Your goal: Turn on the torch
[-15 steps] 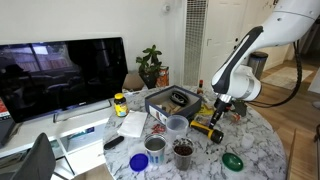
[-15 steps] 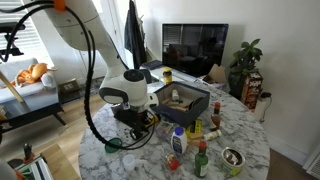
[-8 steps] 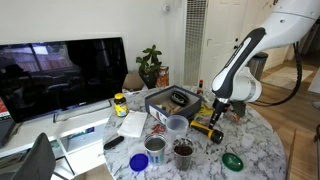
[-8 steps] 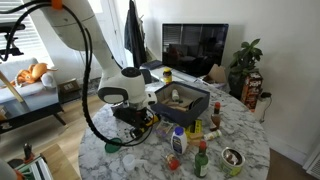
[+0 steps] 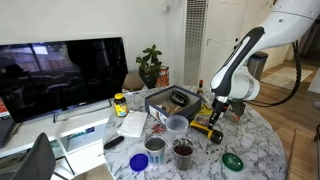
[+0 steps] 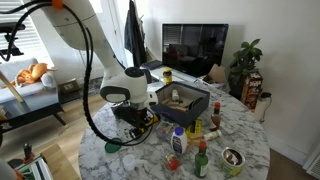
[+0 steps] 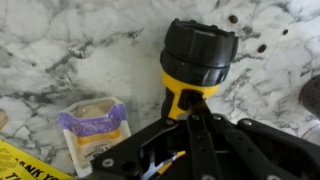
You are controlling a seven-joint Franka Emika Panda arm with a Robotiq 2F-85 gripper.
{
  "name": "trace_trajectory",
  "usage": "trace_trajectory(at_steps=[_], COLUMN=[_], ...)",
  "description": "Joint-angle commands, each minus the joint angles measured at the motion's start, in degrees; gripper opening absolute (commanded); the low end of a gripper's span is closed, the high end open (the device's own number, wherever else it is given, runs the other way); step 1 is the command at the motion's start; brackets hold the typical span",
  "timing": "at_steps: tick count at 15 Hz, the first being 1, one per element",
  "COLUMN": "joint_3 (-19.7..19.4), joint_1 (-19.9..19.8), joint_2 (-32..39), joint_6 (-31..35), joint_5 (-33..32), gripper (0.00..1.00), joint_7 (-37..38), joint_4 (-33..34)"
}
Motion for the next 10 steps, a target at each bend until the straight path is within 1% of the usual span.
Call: trace_trajectory(at_steps=[1,3,7,10], joint_3=[2.35,2.10,1.32,1.69], joint_1=[-3.20,-3.37,-2.45,-2.36], joint_2=[6.78,5.86,3.27,1.75], joint_6=[-3.10,-2.89,-1.14,0.02], joint_5=[3.19,3.45,2.55,2.94], gripper=[0.00,0.00,0.00,0.00], joint_7=[-2.64,-2.24,-0.77,-0.90], joint_4=[4.19,3.89,2.16,1.27])
